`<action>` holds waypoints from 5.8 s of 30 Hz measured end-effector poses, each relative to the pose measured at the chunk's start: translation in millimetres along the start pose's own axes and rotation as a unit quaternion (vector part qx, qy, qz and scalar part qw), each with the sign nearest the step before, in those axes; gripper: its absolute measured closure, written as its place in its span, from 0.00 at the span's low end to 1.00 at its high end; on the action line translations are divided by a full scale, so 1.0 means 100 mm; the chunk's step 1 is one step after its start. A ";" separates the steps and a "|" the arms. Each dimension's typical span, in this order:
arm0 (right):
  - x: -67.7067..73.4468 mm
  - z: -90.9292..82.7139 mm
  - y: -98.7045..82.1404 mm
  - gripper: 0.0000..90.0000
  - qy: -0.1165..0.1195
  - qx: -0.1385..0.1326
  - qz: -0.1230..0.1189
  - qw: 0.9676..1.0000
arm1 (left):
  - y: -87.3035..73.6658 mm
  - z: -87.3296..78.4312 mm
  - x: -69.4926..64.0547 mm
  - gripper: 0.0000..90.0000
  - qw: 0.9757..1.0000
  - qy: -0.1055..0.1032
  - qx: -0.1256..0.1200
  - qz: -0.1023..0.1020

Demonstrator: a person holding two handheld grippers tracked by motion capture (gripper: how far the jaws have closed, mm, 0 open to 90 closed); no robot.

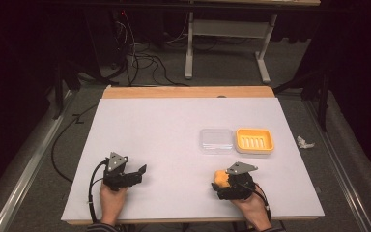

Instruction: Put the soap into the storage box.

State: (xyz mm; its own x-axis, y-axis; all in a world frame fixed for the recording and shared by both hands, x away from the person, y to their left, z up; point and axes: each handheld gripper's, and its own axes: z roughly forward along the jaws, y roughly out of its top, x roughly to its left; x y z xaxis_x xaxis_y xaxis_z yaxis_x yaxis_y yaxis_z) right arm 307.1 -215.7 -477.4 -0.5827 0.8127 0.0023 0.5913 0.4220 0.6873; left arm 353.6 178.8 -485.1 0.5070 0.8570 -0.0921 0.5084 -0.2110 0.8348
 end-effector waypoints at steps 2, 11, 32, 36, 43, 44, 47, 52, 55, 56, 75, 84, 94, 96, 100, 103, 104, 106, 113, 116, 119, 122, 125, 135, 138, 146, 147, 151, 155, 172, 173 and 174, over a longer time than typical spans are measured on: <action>0.00 0.01 -0.01 0.27 -0.005 -0.004 -0.003 1.000 | 0.00 0.00 0.00 0.21 1.000 0.000 0.000 0.000; -0.01 0.01 0.00 0.29 -0.005 0.003 -0.007 1.000 | 0.00 0.00 0.00 0.21 1.000 0.000 -0.001 0.000; -0.05 -0.09 0.08 0.29 0.007 -0.001 -0.027 1.000 | 0.00 0.00 0.00 0.21 1.000 0.000 -0.001 0.000; -0.07 -0.13 0.10 0.29 0.005 -0.005 -0.027 1.000 | 0.00 0.00 0.00 0.21 1.000 0.000 -0.001 0.000; -0.12 -0.19 0.12 0.29 0.003 -0.013 -0.021 1.000 | 0.00 0.00 0.00 0.21 1.000 0.000 -0.001 0.000; -0.13 -0.20 0.13 0.29 0.004 -0.013 -0.022 1.000 | 0.00 0.00 0.00 0.21 1.000 0.000 -0.001 0.000; -0.14 -0.22 0.14 0.29 0.003 -0.015 -0.022 1.000 | 0.00 0.00 0.00 0.21 1.000 0.000 -0.001 0.000; -0.17 -0.24 0.15 0.29 -0.001 -0.015 -0.019 1.000 | 0.00 0.00 0.00 0.21 1.000 -0.001 0.000 0.000; -0.20 -0.26 0.15 0.29 0.000 -0.019 -0.013 1.000 | 0.00 0.00 0.00 0.21 1.000 -0.001 0.001 0.000; -0.21 -0.26 0.15 0.29 0.000 -0.017 -0.011 1.000 | 0.00 0.00 0.00 0.21 1.000 -0.001 0.001 0.000; -0.40 -0.41 0.18 0.29 -0.025 -0.028 0.001 0.999 | 0.00 0.00 0.00 0.21 1.000 0.000 0.000 -0.001; -0.48 -0.47 0.20 0.29 -0.037 -0.032 0.004 0.999 | 0.00 0.00 0.00 0.21 1.000 -0.001 0.000 -0.001; -0.61 -0.54 0.24 0.29 -0.049 -0.041 0.016 0.998 | 0.00 0.00 0.00 0.21 1.000 0.000 -0.001 0.000; -0.63 -0.55 0.25 0.29 -0.051 -0.041 0.020 0.998 | 0.00 0.00 0.00 0.21 1.000 0.000 -0.001 0.000; -0.69 -0.57 0.26 0.29 -0.056 -0.042 0.026 0.997 | 0.00 0.00 0.00 0.21 1.000 0.000 -0.001 0.000; -0.73 -0.58 0.27 0.29 -0.058 -0.042 0.029 0.997 | 0.00 0.00 0.00 0.21 1.000 0.000 -0.002 -0.001; -0.75 -0.58 0.28 0.29 -0.058 -0.040 0.031 0.997 | 0.00 0.00 0.00 0.21 1.000 0.000 -0.002 -0.001; -0.78 -0.59 0.29 0.29 -0.061 -0.040 0.035 0.997 | 0.00 0.00 0.00 0.21 1.000 0.000 -0.001 0.000; -0.87 -0.61 0.32 0.29 -0.067 -0.039 0.045 0.996 | 0.00 0.00 0.00 0.21 1.000 0.000 -0.001 0.000; -0.90 -0.62 0.33 0.29 -0.070 -0.039 0.045 0.996 | 0.00 0.00 0.00 0.21 1.000 0.000 -0.001 0.000; -0.93 -0.62 0.36 0.29 -0.072 -0.039 0.050 0.995 | 0.00 0.00 0.00 0.21 1.000 -0.001 -0.001 0.000; -0.97 -0.62 0.38 0.29 -0.073 -0.040 0.053 0.995 | 0.00 0.00 0.00 0.21 1.000 -0.001 -0.001 0.000; -1.01 -0.62 0.40 0.29 -0.076 -0.039 0.054 0.995 | 0.00 0.00 0.00 0.21 1.000 -0.001 -0.001 0.000; -1.12 -0.63 0.49 0.29 -0.082 -0.037 0.069 0.994 | 0.00 -0.01 0.00 0.20 1.000 -0.001 -0.002 0.002; -1.16 -0.62 0.51 0.29 -0.081 -0.034 0.073 0.993 | 0.00 -0.01 0.00 0.20 1.000 -0.001 -0.002 0.002; -1.26 -0.56 0.54 0.29 -0.085 -0.024 0.084 0.993 | 0.00 -0.01 0.00 0.19 1.000 -0.002 -0.002 0.002; -1.27 -0.55 0.55 0.29 -0.086 -0.023 0.085 0.992 | 0.00 -0.01 0.00 0.20 1.000 -0.002 -0.003 0.003; -1.31 -0.51 0.57 0.29 -0.088 -0.016 0.088 0.992 | 0.00 -0.01 0.00 0.20 1.000 -0.002 -0.002 0.002; -1.36 -0.45 0.59 0.29 -0.091 -0.009 0.096 0.991 | 0.00 -0.01 0.00 0.19 1.000 -0.004 -0.003 0.002; -1.48 -0.20 0.63 0.29 -0.105 0.024 0.113 0.988 | 0.00 -0.01 0.00 0.19 1.000 -0.006 -0.005 0.003; -1.49 -0.19 0.63 0.29 -0.107 0.026 0.112 0.988 | 0.00 -0.01 0.00 0.19 1.000 -0.006 -0.005 0.003; -1.49 -0.17 0.63 0.29 -0.107 0.027 0.112 0.988 | 0.00 -0.01 0.00 0.19 1.000 -0.006 -0.005 0.003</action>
State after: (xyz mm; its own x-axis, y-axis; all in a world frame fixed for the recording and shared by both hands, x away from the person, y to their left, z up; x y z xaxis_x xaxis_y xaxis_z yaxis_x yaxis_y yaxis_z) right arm 421.9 -317.2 -421.7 -0.3056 0.9521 -0.0083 0.7236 0.2379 0.6480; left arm 352.5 179.1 -484.7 0.5179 0.8504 -0.0927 0.4982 -0.2118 0.8408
